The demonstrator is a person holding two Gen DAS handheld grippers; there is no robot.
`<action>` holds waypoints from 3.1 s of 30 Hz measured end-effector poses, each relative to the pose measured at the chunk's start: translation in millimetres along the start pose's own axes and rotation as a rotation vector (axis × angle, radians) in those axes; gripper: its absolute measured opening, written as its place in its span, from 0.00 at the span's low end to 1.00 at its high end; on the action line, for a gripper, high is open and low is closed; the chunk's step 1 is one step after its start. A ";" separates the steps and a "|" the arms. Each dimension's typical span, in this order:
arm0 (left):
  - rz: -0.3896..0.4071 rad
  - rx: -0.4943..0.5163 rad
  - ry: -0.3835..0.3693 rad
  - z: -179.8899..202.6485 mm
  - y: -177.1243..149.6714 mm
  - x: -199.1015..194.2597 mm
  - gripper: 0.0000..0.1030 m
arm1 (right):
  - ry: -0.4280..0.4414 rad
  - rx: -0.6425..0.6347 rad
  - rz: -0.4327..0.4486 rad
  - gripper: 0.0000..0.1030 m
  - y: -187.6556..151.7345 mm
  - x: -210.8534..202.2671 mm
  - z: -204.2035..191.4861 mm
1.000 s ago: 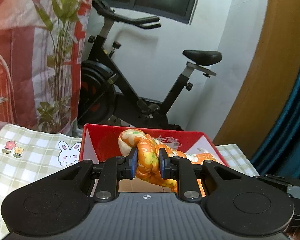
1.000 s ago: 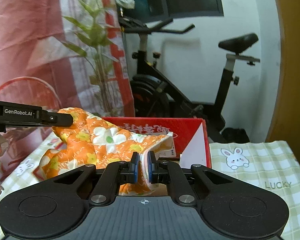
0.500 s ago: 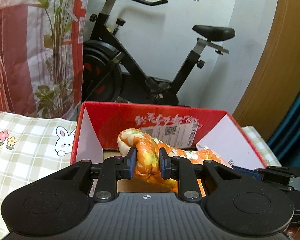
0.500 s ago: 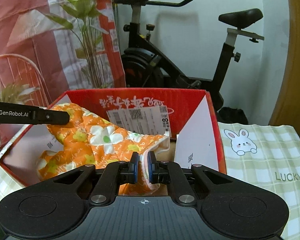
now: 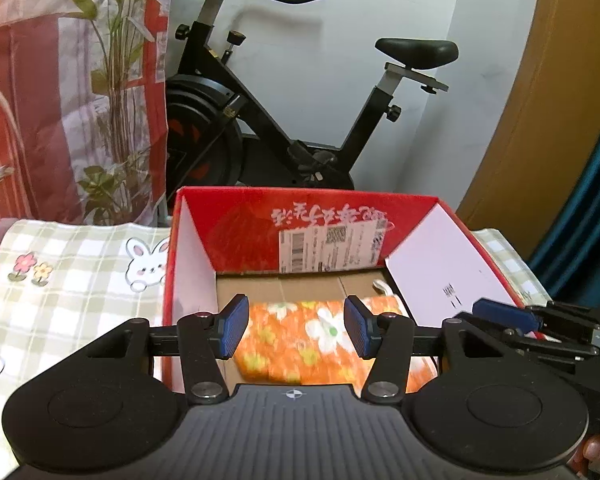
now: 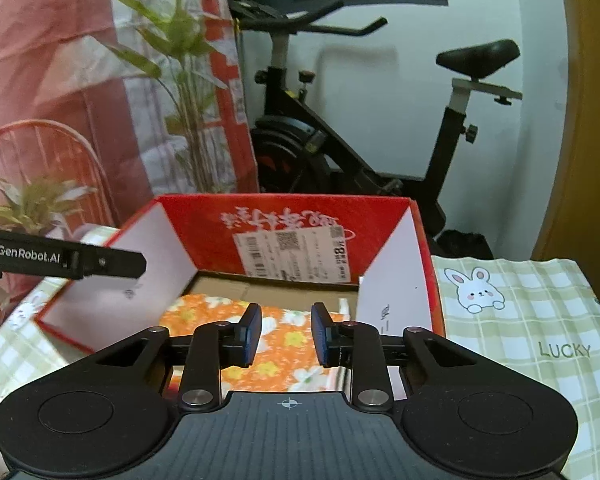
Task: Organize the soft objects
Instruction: 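Move both open grippers back to the blue plastic-wrapped packet, then close both grippers on the blue packet's edges and lift it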
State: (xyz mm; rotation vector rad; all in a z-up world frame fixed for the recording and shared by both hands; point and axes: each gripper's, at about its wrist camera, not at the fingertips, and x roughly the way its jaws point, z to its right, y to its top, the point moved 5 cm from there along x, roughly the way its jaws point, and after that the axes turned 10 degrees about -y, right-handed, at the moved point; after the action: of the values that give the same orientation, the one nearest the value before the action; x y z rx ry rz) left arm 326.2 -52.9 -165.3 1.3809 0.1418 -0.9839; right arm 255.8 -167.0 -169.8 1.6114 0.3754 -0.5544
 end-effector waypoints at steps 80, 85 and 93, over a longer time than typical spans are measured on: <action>-0.183 -0.161 -0.242 29.0 -152.6 -64.6 0.39 | 0.286 -0.033 -0.212 0.33 -120.8 -119.7 -24.4; -0.149 -0.122 -0.253 32.4 -135.1 -73.3 0.39 | 0.296 -0.157 -0.149 0.27 -100.5 -130.0 -30.2; -0.088 -0.087 -0.278 37.0 -105.8 -84.7 0.36 | 0.273 -0.360 -0.001 0.20 -70.2 -141.4 -45.1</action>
State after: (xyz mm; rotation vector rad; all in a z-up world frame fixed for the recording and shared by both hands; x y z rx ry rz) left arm 188.8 -29.7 -183.6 1.1534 0.0364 -1.2189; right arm 106.5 -102.8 -146.9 1.3377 0.6412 -0.2472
